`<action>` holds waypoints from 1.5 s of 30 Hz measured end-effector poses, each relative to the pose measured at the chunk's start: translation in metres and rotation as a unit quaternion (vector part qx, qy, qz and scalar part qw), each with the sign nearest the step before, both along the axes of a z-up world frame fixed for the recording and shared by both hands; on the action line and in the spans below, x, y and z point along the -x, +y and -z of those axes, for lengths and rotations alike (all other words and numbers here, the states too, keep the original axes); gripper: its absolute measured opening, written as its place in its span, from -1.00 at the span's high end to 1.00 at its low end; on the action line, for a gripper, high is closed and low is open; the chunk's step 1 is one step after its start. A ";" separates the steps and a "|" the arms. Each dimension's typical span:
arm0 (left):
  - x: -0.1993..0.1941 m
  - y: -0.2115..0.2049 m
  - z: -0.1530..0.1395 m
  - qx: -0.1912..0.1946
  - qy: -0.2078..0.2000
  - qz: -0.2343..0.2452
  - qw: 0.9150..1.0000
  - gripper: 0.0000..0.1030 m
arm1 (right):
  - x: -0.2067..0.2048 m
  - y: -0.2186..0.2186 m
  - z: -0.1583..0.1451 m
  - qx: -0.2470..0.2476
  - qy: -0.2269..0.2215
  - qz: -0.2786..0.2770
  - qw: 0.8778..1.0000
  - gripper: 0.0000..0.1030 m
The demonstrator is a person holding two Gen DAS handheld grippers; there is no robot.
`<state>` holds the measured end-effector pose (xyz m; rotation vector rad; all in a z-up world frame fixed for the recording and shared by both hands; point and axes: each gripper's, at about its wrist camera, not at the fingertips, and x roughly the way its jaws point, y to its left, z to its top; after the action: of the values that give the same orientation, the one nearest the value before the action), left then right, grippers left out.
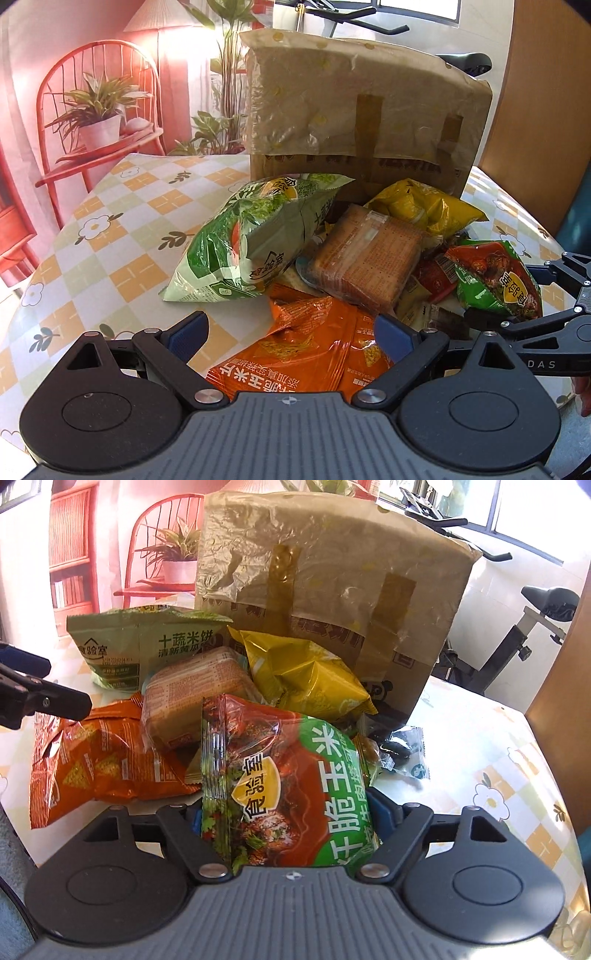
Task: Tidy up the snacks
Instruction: 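Lower the left tool onto the orange chip bag while the right tool approaches the green-red packet, then close the left tool on the orange chip bag and lift it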
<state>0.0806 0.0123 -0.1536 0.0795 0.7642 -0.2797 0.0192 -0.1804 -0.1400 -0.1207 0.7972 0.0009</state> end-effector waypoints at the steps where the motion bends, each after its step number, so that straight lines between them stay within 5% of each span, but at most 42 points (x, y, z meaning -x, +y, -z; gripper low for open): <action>1: -0.004 0.001 0.002 0.004 0.008 0.004 1.000 -0.89 | 0.000 -0.002 -0.001 -0.008 0.000 0.003 1.000 -0.56; 18: -0.020 0.019 0.032 0.065 0.064 0.041 0.995 -0.94 | 0.000 -0.005 0.001 -0.022 -0.001 0.006 1.000 -0.56; 35: -0.011 0.016 0.041 0.093 0.098 0.061 0.989 -0.95 | 0.000 -0.005 0.001 -0.022 0.002 0.003 1.000 -0.56; 45: -0.011 0.008 0.054 0.076 0.110 0.063 0.989 -0.99 | 0.000 -0.006 0.002 -0.024 0.003 0.003 1.000 -0.56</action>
<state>0.0917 0.0207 -0.2081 -0.0483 0.9561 -0.4724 0.0194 -0.1865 -0.1416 -0.0729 0.8021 0.0137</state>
